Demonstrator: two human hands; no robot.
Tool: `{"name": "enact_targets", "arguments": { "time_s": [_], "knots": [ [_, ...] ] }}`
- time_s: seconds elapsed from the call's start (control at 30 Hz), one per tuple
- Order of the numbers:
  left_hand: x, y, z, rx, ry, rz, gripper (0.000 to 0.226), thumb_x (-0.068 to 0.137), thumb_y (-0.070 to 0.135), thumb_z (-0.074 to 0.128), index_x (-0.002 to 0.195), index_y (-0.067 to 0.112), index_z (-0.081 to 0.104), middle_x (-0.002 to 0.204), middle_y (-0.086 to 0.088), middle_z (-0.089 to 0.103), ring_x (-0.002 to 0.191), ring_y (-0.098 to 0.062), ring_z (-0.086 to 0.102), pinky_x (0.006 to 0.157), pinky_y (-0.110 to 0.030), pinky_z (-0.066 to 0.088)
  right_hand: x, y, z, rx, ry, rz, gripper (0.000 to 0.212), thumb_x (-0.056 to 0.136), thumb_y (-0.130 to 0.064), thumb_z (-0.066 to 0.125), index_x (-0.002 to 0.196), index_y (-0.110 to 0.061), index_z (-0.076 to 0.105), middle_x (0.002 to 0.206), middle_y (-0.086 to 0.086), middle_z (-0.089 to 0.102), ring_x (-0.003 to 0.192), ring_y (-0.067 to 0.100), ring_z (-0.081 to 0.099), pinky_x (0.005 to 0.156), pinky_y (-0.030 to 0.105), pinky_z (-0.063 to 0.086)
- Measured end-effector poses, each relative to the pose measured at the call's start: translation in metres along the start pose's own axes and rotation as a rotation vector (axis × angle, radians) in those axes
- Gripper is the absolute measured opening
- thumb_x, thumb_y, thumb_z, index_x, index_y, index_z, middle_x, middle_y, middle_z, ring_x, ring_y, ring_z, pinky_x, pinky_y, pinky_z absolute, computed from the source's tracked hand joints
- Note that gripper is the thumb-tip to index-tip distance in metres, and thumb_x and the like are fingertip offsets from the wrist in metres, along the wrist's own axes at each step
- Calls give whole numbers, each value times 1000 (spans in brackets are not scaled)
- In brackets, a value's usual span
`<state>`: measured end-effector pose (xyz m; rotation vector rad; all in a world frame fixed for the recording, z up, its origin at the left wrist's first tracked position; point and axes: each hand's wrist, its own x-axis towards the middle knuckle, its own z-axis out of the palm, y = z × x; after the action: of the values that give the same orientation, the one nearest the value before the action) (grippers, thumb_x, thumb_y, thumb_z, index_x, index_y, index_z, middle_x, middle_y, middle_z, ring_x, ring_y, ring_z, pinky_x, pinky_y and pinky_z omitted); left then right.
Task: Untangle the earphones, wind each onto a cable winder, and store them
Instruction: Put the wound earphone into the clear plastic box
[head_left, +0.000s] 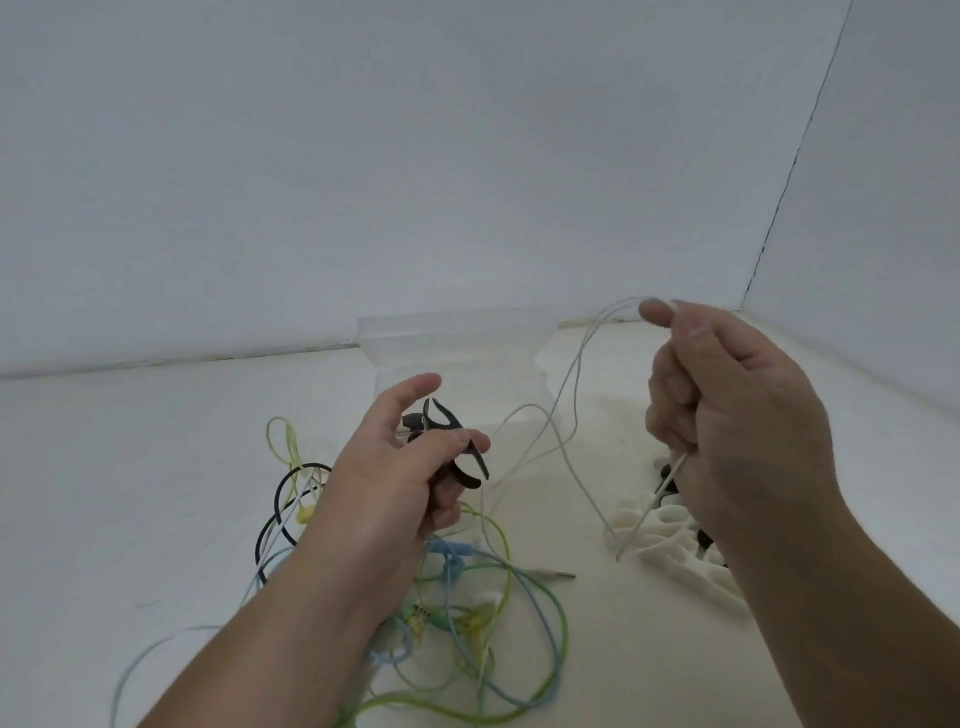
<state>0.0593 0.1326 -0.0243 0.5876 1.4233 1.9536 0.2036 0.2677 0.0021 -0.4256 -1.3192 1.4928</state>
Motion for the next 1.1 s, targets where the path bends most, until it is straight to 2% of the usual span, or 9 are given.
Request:
{"name": "enact_targets", "arguments": {
  "time_s": [0.17,0.3,0.37,0.53,0.67,0.8,0.9,1.03,1.1],
  "knots": [
    [2,-1,0,-68,-17,-45,34,92,-7,53,116,13,67,87,-15,59,55,-15,44,46,-24,39,-2,-9,-2,49,-129,54,24,99,-20,52,101,-15,75,56,0,30,47,14,20,43,25,18],
    [1,-2,-3,-60,-94,-23,40,93,-13,50,120,11,66,93,-14,67,68,-16,62,61,-25,55,-8,0,6,-499,-236,125,21,97,-17,59,88,-15,78,43,-16,43,37,4,37,40,11,27],
    [0,-4,-4,1,-127,3,38,93,-10,53,120,13,67,86,-9,70,68,-15,65,64,-23,56,-9,6,9,-619,-220,110,19,97,-17,61,88,-16,77,40,-20,47,39,-2,47,42,9,33],
    [-1,-3,-3,119,-128,77,32,87,4,67,116,16,68,79,-13,73,62,-16,65,59,-23,55,-5,6,3,-602,-96,40,22,94,-23,63,77,-21,76,43,-10,35,39,6,28,44,18,28],
    [-3,0,-3,137,-129,115,42,70,30,72,108,13,70,75,-12,71,53,-17,59,48,-23,48,-12,5,11,-735,-326,56,17,90,-25,68,75,-22,76,42,-8,42,42,5,35,44,12,30],
    [-7,-2,2,213,-212,135,47,72,46,64,105,12,66,59,-5,57,50,-19,46,46,-24,41,-24,9,20,-688,-544,110,21,88,-34,71,67,-31,70,52,1,36,52,13,31,48,24,26],
    [-8,-5,4,371,-258,223,44,78,57,54,106,23,62,59,-2,48,53,-19,42,47,-30,40,-23,10,20,-667,-504,46,30,90,-35,69,62,-24,66,52,-6,33,51,12,29,48,21,25],
    [-6,-9,-1,601,-254,345,33,91,65,40,106,44,60,69,4,54,57,-10,48,52,-33,48,-22,13,19,-729,-473,1,29,92,-33,66,68,-17,66,47,-12,35,48,7,30,47,18,26],
    [-4,-8,-5,670,-248,363,33,88,64,40,105,45,61,70,11,55,55,-5,48,54,-31,49,-23,13,20,-728,-468,0,31,93,-32,67,66,-16,63,46,-12,35,47,6,30,47,18,26]
  ]
}}
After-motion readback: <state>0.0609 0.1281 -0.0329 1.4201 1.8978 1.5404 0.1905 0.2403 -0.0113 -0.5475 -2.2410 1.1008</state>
